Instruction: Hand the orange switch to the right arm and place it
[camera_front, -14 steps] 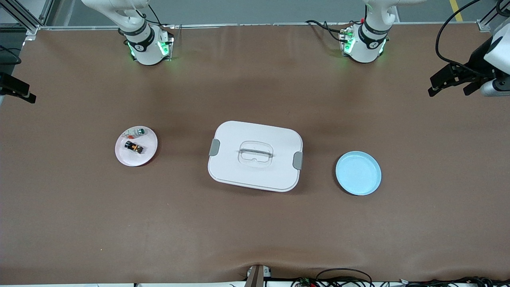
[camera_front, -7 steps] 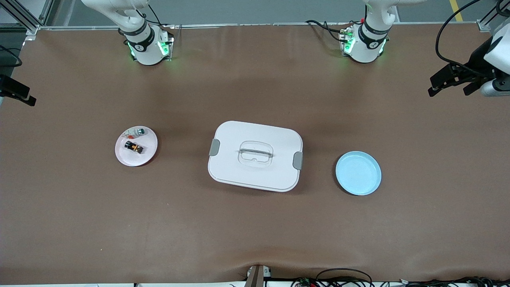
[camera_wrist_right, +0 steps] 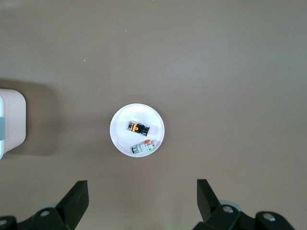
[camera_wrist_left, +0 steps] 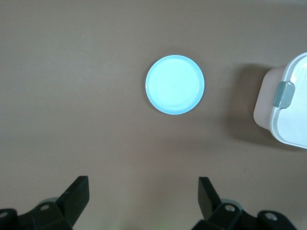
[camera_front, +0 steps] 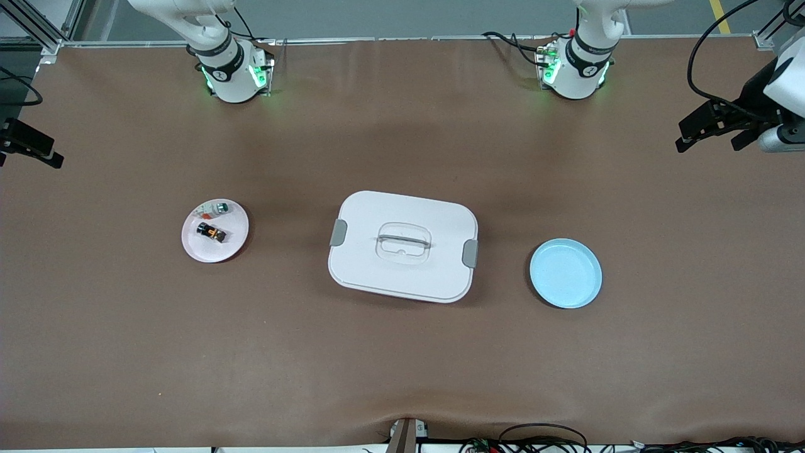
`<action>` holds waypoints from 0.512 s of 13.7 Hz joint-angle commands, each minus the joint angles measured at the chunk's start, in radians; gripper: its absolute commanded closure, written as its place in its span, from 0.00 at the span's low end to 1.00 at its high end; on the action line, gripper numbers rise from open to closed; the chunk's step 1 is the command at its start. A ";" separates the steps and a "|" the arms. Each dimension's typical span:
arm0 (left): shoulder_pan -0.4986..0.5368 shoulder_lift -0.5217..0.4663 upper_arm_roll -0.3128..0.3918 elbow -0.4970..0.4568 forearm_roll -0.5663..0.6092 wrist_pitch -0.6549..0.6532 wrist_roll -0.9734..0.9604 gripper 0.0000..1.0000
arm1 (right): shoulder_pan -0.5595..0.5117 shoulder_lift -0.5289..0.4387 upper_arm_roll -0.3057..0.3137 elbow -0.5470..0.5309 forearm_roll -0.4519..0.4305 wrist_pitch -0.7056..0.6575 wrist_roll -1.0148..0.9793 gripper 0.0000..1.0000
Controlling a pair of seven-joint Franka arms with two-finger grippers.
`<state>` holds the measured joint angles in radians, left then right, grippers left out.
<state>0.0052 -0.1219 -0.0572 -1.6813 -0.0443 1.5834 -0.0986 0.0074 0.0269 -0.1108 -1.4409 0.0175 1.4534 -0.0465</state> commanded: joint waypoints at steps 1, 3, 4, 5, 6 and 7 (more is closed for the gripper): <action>0.004 0.001 -0.006 0.012 -0.002 -0.017 0.008 0.00 | 0.011 -0.041 0.000 -0.038 -0.001 -0.001 0.020 0.00; 0.004 0.001 -0.006 0.012 -0.002 -0.017 0.010 0.00 | 0.017 -0.044 0.000 -0.038 -0.001 0.001 0.020 0.00; 0.004 0.001 -0.006 0.012 -0.002 -0.017 0.010 0.00 | 0.017 -0.044 0.000 -0.038 -0.001 0.001 0.020 0.00; 0.004 0.001 -0.006 0.012 -0.002 -0.017 0.010 0.00 | 0.017 -0.047 0.000 -0.038 0.001 -0.001 0.022 0.00; 0.005 0.001 -0.006 0.012 -0.002 -0.017 0.011 0.00 | 0.017 -0.051 0.000 -0.038 0.002 -0.001 0.022 0.00; 0.004 0.001 -0.006 0.012 -0.002 -0.017 0.010 0.00 | 0.016 -0.051 0.000 -0.038 0.002 -0.001 0.022 0.00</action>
<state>0.0052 -0.1219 -0.0573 -1.6813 -0.0443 1.5834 -0.0985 0.0185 0.0077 -0.1105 -1.4502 0.0177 1.4503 -0.0452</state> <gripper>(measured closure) 0.000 0.000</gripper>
